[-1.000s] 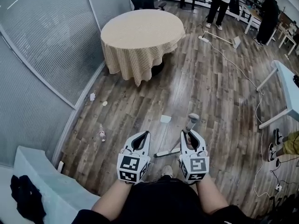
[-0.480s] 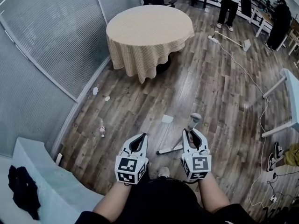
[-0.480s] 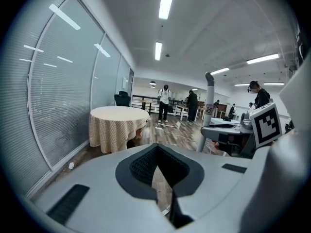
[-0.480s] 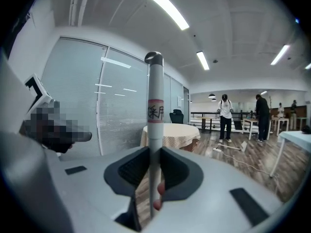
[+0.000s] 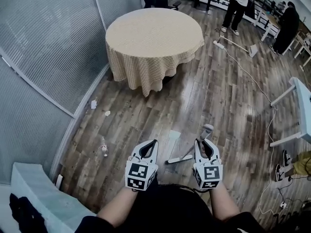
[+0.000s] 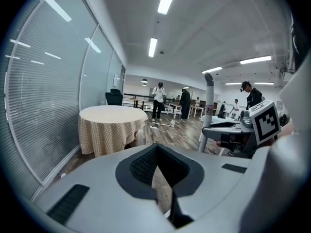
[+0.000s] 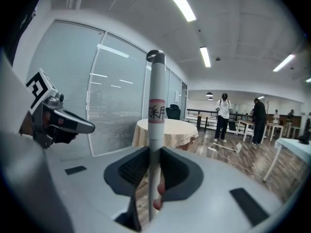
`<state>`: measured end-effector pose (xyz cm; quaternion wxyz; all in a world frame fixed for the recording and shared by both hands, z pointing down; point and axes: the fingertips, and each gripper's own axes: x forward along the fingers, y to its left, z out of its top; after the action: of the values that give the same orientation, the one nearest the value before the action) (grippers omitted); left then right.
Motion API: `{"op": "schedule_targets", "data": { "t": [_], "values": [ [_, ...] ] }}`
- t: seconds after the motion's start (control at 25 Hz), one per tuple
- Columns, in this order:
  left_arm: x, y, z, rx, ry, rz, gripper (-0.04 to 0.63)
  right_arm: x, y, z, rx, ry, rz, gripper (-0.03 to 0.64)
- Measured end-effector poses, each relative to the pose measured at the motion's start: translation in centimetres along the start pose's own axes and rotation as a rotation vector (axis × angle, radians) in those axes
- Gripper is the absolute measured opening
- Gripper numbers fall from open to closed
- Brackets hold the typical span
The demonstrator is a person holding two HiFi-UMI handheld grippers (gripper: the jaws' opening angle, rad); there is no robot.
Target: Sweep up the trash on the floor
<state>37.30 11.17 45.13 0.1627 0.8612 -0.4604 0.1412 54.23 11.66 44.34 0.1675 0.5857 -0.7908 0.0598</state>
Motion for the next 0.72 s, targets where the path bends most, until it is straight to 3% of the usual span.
{"op": "schedule_targets", "data": {
  "t": [0.32,0.72],
  "values": [
    [4.9,9.6,3.4,0.001,0.009,-0.088,-0.005,7.7,0.7,2.8,0.006,0.039,-0.13,0.084],
    [8.4,14.1,3.9,-0.028,0.02,-0.155,-0.005,14.5,-0.3,3.1,-0.024,0.097,-0.171,0.086]
  ]
}}
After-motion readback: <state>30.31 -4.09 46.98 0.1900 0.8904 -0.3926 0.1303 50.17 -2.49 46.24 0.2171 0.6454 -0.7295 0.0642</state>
